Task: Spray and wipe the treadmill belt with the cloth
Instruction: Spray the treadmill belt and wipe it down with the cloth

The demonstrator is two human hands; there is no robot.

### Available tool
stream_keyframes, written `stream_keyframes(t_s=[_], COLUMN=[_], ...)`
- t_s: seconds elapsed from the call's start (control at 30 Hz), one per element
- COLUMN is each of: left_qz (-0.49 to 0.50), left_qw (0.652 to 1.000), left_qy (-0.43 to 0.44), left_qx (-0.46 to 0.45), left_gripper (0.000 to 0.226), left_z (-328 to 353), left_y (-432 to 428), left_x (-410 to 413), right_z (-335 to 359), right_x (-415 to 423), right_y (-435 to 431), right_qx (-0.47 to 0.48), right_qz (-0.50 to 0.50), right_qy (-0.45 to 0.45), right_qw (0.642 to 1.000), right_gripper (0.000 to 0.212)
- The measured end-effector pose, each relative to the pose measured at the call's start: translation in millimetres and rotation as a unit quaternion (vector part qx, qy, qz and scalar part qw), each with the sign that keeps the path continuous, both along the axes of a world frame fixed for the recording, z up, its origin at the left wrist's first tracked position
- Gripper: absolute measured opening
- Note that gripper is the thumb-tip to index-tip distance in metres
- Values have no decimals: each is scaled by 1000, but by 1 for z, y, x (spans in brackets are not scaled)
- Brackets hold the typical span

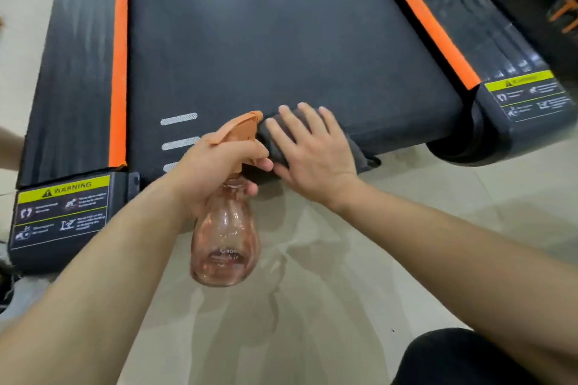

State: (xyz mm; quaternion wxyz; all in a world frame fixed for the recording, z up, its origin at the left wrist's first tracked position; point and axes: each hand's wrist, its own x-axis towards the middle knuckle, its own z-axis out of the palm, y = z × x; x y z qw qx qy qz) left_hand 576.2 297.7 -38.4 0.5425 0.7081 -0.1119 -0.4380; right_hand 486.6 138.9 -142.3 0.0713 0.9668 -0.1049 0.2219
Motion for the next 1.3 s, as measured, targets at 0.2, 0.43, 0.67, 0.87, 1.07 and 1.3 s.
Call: stream_keyframes(t_s=[0.2,0.43,0.67,0.87,1.07,1.3], left_qz=[-11,-125,-176,-228,-209,-172], left_qw=[999,992,982,968,971,966], left_qy=[-3,-5,-59,-93,-99,-158], left_qx=[-32,-10,36,47,59,109], left_gripper=[55,45,12,13,30,24], left_z=[18,-4,-48,-71,-74,-71], left_y=[-48,-112,-147,-155,-145,-85], left_x=[5,-45,-103,-131,-137,-108], right_z=[-1,-22,-40,-63,-50,-30], right_x=[-28,-121,-192,-218,-200,-169], right_y=[-47,-114,-39,-19,-26,-30], right_qx=[30,117,639,686,702,772], right_qz=[17,-212,-501,-499,-483,-436], right_qy=[-9,-174,-325,-292,-284,-322], right_qw=[999,954,484,442,441,332], right_gripper=[60,35,30,34,33,34])
